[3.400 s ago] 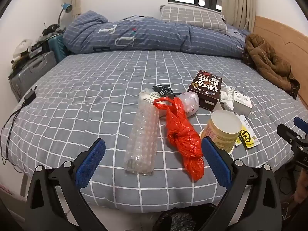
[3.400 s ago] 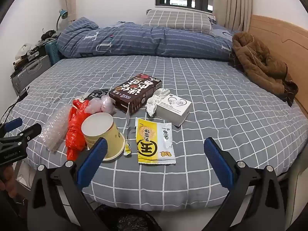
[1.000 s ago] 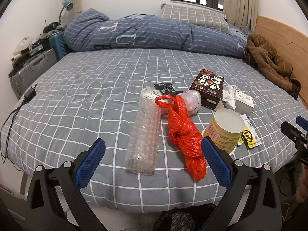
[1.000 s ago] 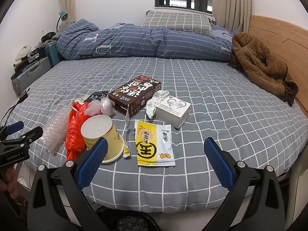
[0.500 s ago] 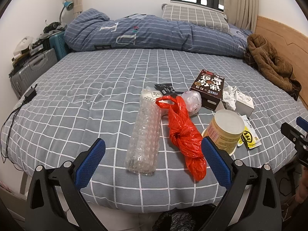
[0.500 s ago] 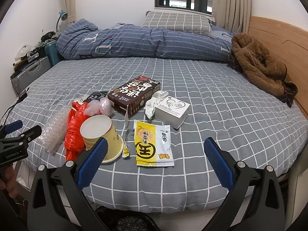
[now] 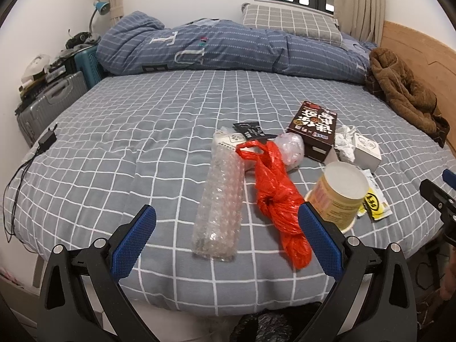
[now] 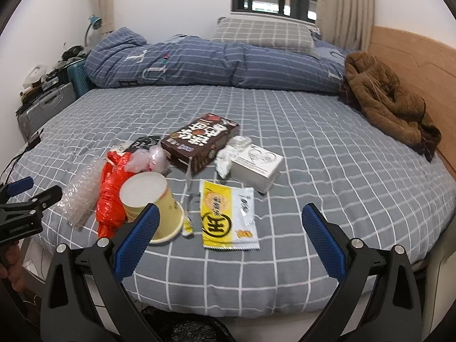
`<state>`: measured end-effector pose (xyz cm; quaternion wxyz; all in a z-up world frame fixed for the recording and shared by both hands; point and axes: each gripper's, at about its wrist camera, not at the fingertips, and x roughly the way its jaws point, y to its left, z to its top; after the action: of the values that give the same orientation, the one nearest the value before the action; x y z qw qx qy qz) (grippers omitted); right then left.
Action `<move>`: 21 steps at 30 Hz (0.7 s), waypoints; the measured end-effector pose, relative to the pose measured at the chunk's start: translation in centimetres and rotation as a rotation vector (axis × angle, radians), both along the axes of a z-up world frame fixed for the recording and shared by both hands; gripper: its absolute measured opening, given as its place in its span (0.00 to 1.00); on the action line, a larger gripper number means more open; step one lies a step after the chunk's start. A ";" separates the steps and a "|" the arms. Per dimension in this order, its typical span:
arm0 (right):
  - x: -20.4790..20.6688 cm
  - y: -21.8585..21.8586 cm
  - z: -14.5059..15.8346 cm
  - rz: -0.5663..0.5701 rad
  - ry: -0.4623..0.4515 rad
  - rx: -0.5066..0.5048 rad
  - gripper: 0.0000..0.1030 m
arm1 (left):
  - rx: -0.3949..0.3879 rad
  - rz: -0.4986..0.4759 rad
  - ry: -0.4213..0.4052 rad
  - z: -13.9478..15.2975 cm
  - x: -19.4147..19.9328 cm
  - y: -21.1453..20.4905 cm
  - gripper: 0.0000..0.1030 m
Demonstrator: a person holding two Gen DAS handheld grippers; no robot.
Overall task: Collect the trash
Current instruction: 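Grasp the bubble-wrap roll with the left tool while the right tool grasps the cream paper cup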
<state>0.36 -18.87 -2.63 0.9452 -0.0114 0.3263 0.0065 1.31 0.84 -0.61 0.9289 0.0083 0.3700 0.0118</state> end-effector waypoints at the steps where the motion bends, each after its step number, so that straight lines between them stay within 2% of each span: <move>1: 0.3 0.4 0.0 0.015 -0.001 0.000 0.93 | 0.008 0.007 0.006 -0.2 0.4 0.2 0.94; 5: 2.0 3.0 -1.0 0.088 0.017 -0.004 0.93 | 0.036 0.014 0.031 -1.3 2.3 1.1 0.94; 8: 3.2 5.0 -2.3 0.128 0.034 -0.023 0.93 | 0.008 0.033 0.063 -2.5 3.9 2.3 0.94; 17: 6.4 8.1 -5.1 0.170 0.091 -0.014 0.93 | 0.007 0.019 0.160 -6.1 7.2 3.0 0.87; 21: 7.4 8.5 -5.9 0.169 0.107 -0.011 0.87 | -0.011 0.000 0.175 -6.6 8.0 2.8 0.79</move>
<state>7.78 -10.34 -8.55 0.9224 -0.0436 0.3743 0.0850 9.29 3.68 -7.19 0.8929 0.0043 0.4501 0.0088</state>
